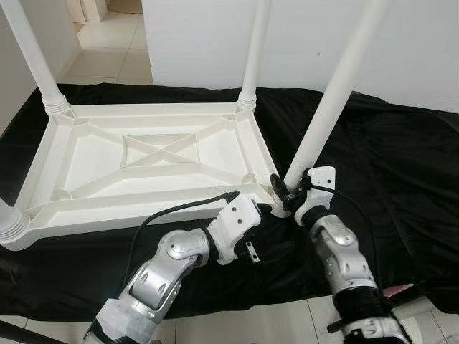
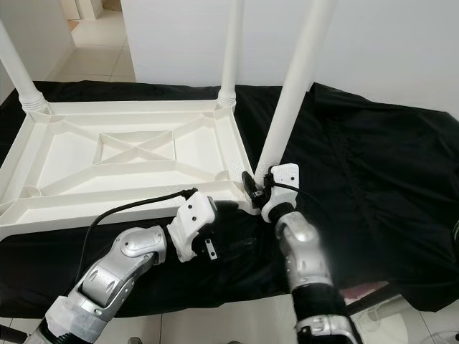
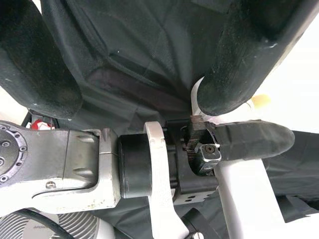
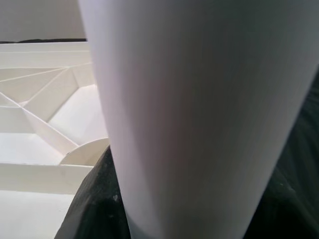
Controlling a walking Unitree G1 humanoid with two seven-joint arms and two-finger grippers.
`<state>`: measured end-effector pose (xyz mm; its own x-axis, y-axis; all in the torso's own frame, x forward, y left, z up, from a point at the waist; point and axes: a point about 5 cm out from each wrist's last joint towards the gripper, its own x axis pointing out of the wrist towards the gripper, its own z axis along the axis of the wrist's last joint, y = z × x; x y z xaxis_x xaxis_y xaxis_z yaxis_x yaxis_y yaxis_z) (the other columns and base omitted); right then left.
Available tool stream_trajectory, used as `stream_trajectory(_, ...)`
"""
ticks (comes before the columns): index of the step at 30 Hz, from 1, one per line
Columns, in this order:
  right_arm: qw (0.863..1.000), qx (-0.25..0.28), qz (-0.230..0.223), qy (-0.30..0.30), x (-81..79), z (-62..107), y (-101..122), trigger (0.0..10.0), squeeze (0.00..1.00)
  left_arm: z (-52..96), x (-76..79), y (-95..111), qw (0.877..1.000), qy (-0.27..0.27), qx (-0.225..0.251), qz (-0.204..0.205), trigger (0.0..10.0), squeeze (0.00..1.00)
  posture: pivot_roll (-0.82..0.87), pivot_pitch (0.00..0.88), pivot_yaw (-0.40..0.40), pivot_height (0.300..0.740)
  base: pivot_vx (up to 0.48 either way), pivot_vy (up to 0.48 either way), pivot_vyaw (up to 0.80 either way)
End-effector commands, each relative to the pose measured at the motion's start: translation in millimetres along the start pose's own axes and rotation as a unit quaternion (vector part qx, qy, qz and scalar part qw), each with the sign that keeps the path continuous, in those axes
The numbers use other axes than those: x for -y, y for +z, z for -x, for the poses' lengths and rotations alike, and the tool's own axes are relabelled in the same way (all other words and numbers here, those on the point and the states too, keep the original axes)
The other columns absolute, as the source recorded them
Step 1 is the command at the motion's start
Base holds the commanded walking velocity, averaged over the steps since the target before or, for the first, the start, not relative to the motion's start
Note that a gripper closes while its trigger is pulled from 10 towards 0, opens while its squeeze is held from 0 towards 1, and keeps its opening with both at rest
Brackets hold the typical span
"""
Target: Building children table
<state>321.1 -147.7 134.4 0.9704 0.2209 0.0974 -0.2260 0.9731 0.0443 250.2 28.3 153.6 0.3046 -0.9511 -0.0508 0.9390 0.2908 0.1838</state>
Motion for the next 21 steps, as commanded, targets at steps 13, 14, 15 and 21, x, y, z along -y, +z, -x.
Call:
stream_trajectory(13,0.976,-0.035,-0.087,-0.195,-26.2,10.9,-13,10.0,0.0,-2.6,3.6,0,1.0,-0.001,0.001,-0.004,10.0,0.0,-0.04,0.046,-0.08,0.74,0.0,0.0,0.0)
stream_trajectory(14,0.976,-0.035,-0.087,-0.195,-26.2,10.9,-13,10.0,0.0,-2.6,3.6,0,1.0,-0.001,0.001,-0.004,10.0,0.0,-0.04,0.046,-0.08,0.74,0.0,0.0,0.0)
stream_trajectory(15,0.978,-0.035,-0.084,-0.187,-29.0,10.7,-12,10.0,0.0,-2.8,4.2,0,1.0,-0.002,0.001,-0.003,10.0,0.0,-0.04,0.046,-0.08,0.74,0.0,0.0,0.0)
stream_trajectory(21,0.984,-0.015,-0.079,-0.16,-29.8,12.6,-5,10.0,1.0,-2.9,4.7,0,1.0,-0.002,0.001,-0.003,10.0,0.0,-0.04,0.048,-0.083,0.74,0.0,0.0,0.0)
